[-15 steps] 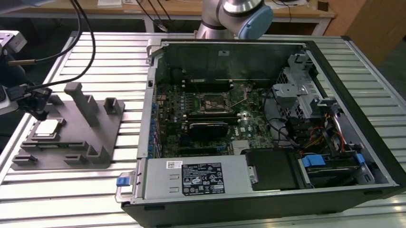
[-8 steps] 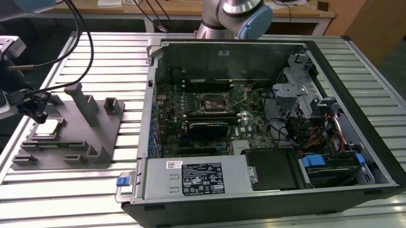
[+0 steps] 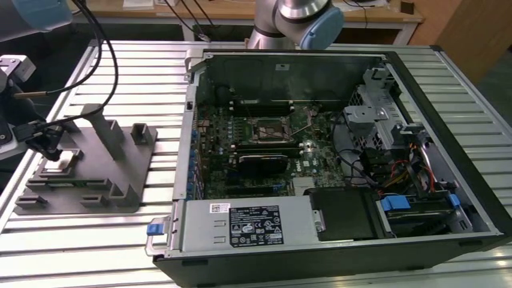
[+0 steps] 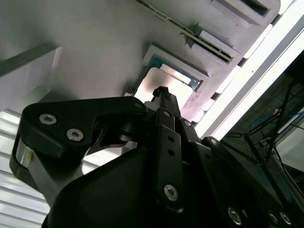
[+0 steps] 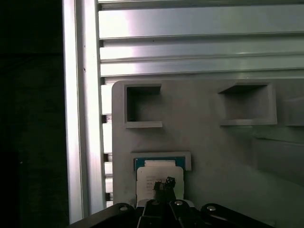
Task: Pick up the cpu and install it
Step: 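Pick up the cpu and move it towards the insertion slot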
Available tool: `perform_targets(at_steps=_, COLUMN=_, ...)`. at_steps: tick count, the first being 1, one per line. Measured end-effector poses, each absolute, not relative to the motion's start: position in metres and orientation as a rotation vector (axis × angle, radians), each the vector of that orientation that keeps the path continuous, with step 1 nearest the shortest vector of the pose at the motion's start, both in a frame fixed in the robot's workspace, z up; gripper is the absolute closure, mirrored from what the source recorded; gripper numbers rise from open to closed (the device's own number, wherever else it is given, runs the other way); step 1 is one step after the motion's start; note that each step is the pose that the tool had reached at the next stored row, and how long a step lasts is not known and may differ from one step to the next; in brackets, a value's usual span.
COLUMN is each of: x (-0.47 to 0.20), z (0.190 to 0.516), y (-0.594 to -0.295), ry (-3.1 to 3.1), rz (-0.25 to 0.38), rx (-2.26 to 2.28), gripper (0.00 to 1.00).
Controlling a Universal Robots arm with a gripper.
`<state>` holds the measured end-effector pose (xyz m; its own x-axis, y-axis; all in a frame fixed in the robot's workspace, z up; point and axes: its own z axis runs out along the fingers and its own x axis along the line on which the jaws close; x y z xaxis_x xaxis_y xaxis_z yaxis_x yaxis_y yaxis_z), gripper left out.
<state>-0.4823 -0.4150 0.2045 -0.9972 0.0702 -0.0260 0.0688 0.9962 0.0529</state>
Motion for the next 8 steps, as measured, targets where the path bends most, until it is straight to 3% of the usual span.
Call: perform_targets(at_steps=8, x=-0.4828, z=0.2019, y=-0.415, ry=3.11, rz=0.081, rx=0.108, gripper=0.89)
